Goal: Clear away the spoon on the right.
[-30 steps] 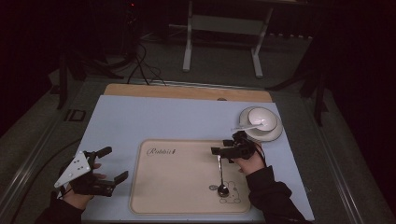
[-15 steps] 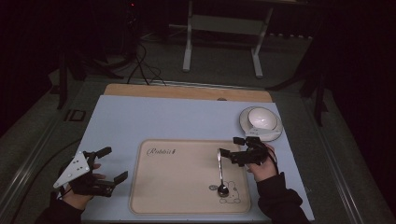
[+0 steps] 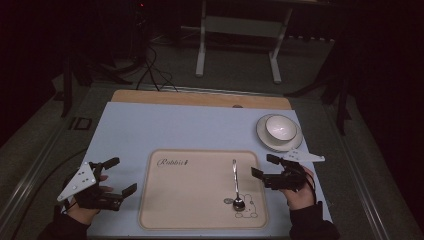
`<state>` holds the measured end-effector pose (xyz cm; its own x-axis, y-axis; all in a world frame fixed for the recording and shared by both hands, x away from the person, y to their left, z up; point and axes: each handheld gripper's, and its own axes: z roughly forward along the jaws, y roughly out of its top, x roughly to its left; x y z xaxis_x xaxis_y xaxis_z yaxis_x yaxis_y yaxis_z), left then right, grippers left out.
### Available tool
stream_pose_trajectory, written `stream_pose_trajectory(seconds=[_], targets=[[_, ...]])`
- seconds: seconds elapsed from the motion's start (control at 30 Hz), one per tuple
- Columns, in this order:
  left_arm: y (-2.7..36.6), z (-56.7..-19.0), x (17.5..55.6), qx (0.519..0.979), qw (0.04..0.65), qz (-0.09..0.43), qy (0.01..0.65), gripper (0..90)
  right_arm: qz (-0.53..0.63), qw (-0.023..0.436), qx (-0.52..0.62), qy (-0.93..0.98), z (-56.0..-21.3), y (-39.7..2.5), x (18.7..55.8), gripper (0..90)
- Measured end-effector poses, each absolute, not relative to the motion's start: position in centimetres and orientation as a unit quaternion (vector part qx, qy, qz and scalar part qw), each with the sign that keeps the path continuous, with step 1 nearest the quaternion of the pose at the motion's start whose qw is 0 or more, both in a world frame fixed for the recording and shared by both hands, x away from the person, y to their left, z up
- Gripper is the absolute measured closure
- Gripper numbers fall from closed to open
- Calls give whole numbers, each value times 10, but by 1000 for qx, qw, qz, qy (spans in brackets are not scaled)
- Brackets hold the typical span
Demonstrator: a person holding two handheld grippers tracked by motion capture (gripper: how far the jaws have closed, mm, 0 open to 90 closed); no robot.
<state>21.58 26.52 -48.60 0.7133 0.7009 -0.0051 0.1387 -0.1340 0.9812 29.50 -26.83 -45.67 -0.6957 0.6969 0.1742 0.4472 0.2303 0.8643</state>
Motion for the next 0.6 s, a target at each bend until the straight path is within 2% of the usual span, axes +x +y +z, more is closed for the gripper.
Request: stream_pose_trajectory(seconds=[0.6], targets=[[265, -487, 216, 717, 589, 234, 291, 0, 498, 162, 385, 760, -491, -306, 275, 148]])
